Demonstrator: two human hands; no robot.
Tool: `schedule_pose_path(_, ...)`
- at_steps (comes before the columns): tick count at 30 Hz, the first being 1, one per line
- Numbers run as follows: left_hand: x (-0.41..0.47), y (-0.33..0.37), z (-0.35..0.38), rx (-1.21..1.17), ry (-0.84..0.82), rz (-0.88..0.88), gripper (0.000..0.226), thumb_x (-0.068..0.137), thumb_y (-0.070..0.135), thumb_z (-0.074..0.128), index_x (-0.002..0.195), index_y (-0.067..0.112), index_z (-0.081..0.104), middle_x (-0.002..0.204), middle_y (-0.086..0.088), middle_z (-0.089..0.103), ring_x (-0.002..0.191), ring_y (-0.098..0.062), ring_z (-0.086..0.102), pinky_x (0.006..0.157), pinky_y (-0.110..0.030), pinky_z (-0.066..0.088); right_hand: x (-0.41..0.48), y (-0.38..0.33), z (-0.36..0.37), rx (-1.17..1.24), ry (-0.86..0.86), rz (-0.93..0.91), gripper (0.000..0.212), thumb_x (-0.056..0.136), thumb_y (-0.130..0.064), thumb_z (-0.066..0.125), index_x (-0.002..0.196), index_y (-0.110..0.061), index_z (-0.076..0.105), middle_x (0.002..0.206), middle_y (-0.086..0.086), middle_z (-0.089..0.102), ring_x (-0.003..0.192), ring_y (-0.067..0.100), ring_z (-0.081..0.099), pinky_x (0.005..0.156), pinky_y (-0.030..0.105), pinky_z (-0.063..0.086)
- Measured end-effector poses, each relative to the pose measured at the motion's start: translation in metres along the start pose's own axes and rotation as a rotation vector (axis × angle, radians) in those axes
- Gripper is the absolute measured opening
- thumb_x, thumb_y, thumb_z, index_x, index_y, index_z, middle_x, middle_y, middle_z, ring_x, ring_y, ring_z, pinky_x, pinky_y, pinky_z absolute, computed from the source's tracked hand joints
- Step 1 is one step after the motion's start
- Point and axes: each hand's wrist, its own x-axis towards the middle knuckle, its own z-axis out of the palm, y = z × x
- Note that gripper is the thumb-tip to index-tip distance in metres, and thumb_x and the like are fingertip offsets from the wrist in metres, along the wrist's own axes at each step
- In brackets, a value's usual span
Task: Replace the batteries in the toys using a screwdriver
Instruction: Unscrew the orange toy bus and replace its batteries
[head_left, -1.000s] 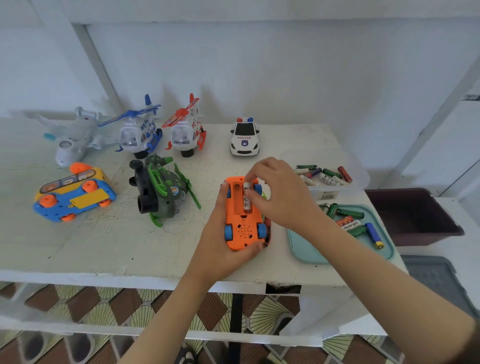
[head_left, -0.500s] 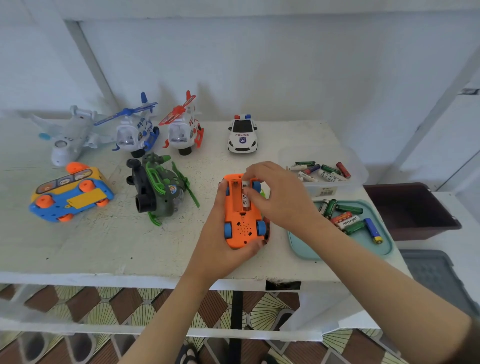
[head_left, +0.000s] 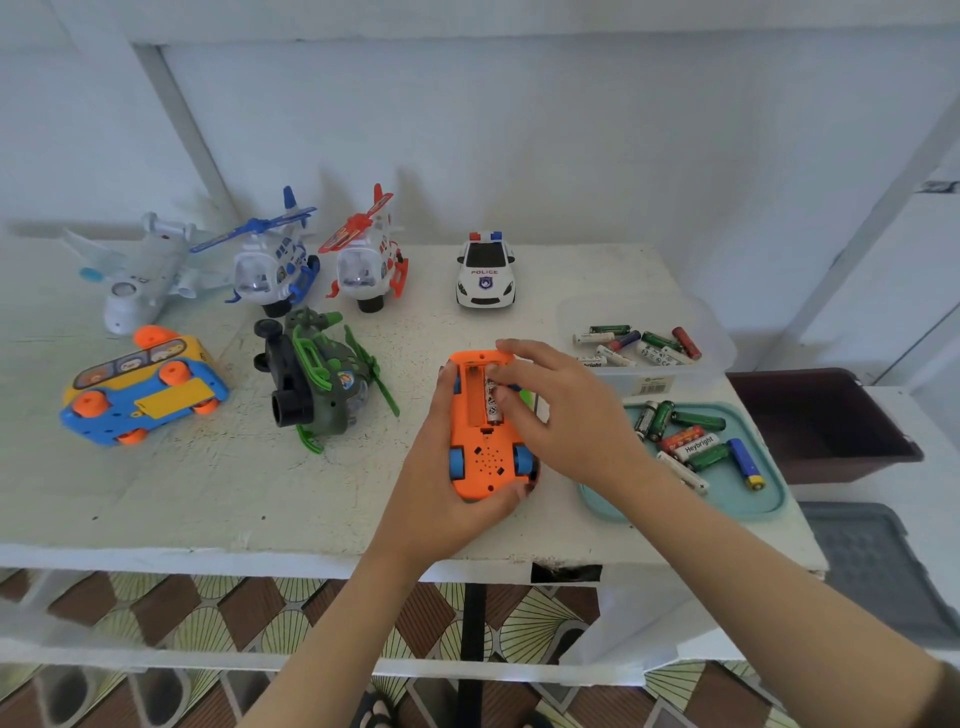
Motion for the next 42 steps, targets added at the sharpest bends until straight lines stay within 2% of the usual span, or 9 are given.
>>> schedule_pose_path(3, 0.001, 0.000, 0.001, -0.012, -0.017, -0.008, 0.109, 0.077, 0.011, 0.080, 0.156, 0.025, 0.006, 0.142, 0.025, 0.045, 0.119, -0.010, 0.059, 0.090, -0.025, 0.054, 0.000, 0.003, -0.009, 0.173, -0.064, 0.095, 0.033, 0.095, -0.033, 0.048, 0.124, -0.029, 0.063, 0.134, -0.011, 0.056, 0.119, 0.007, 0.053, 0.095, 0.026, 0.044)
schedule_pose_path(8, -0.001, -0.001, 0.005, -0.069, -0.047, -0.025, 0.103, 0.078, -0.014, 0.070, 0.155, 0.015, 0.007, 0.139, 0.004, 0.053, 0.118, -0.006, 0.061, 0.089, -0.017, 0.050, 0.003, 0.015, -0.049, 0.156, -0.118, 0.309, 0.018, 0.094, -0.018, 0.053, 0.100, -0.027, 0.068, 0.090, -0.027, 0.059, 0.080, -0.005, 0.055, 0.064, 0.003, 0.038)
schedule_pose_path(13, -0.001, -0.002, 0.004, -0.065, -0.036, -0.020, 0.105, 0.078, -0.010, 0.072, 0.155, 0.019, 0.007, 0.141, 0.000, 0.052, 0.117, -0.006, 0.061, 0.089, -0.018, 0.051, -0.010, 0.026, -0.076, -0.266, -0.511, 0.407, 0.008, 0.087, -0.018, 0.058, 0.085, -0.023, 0.063, 0.089, -0.010, 0.063, 0.086, 0.010, 0.057, 0.077, 0.025, 0.048)
schedule_pose_path(17, -0.001, -0.003, 0.005, -0.053, -0.042, -0.008, 0.103, 0.078, -0.008, 0.073, 0.155, 0.017, 0.008, 0.140, 0.003, 0.052, 0.117, -0.004, 0.061, 0.088, -0.017, 0.051, -0.026, 0.024, -0.080, -0.455, -0.669, 0.481, 0.006, 0.084, -0.023, 0.063, 0.089, -0.024, 0.060, 0.093, -0.007, 0.059, 0.086, 0.014, 0.056, 0.073, 0.027, 0.047)
schedule_pose_path(21, -0.001, -0.003, 0.006, -0.047, -0.043, 0.000, 0.102, 0.078, -0.011, 0.072, 0.154, 0.016, 0.009, 0.138, 0.004, 0.053, 0.116, -0.004, 0.061, 0.088, -0.015, 0.050, -0.034, 0.029, -0.073, -0.455, -0.621, 0.451, 0.010, 0.089, -0.028, 0.059, 0.095, -0.020, 0.062, 0.091, -0.008, 0.054, 0.085, 0.013, 0.050, 0.072, 0.024, 0.039)
schedule_pose_path(28, -0.003, 0.000, 0.006, -0.050, -0.030, -0.001, 0.103, 0.078, 0.001, 0.073, 0.154, 0.021, 0.007, 0.140, -0.001, 0.053, 0.119, -0.007, 0.060, 0.090, -0.018, 0.050, -0.019, 0.014, -0.064, 0.065, -0.419, 0.411, 0.015, 0.099, -0.024, 0.046, 0.110, -0.020, 0.056, 0.087, -0.012, 0.059, 0.076, 0.006, 0.061, 0.064, 0.020, 0.049)
schedule_pose_path(34, -0.004, 0.000, 0.005, 0.008, -0.001, 0.006, 0.109, 0.076, 0.000, 0.079, 0.155, 0.020, 0.005, 0.131, 0.031, 0.054, 0.113, 0.001, 0.061, 0.087, -0.011, 0.048, 0.007, -0.020, -0.047, 0.115, -0.298, 0.174, 0.021, 0.099, -0.028, 0.049, 0.118, -0.025, 0.057, 0.093, -0.011, 0.055, 0.073, -0.005, 0.047, 0.064, 0.010, 0.035)
schedule_pose_path(38, -0.004, 0.000, 0.002, 0.037, 0.028, 0.001, 0.111, 0.075, 0.032, 0.079, 0.156, 0.030, 0.003, 0.144, 0.023, 0.043, 0.126, -0.007, 0.053, 0.096, -0.025, 0.051, 0.016, -0.036, -0.033, 0.080, -0.313, 0.111, 0.012, 0.095, -0.025, 0.054, 0.103, -0.019, 0.048, 0.080, -0.004, 0.053, 0.063, 0.004, 0.045, 0.058, 0.023, 0.039)
schedule_pose_path(42, -0.002, -0.002, 0.002, 0.060, 0.044, 0.003, 0.111, 0.074, 0.035, 0.078, 0.156, 0.032, 0.003, 0.154, 0.015, 0.034, 0.132, -0.015, 0.049, 0.100, -0.043, 0.050, 0.019, -0.044, -0.020, -0.058, -0.278, 0.074, 0.015, 0.093, -0.025, 0.051, 0.099, -0.011, 0.048, 0.068, -0.004, 0.046, 0.062, 0.015, 0.045, 0.054, 0.029, 0.033)
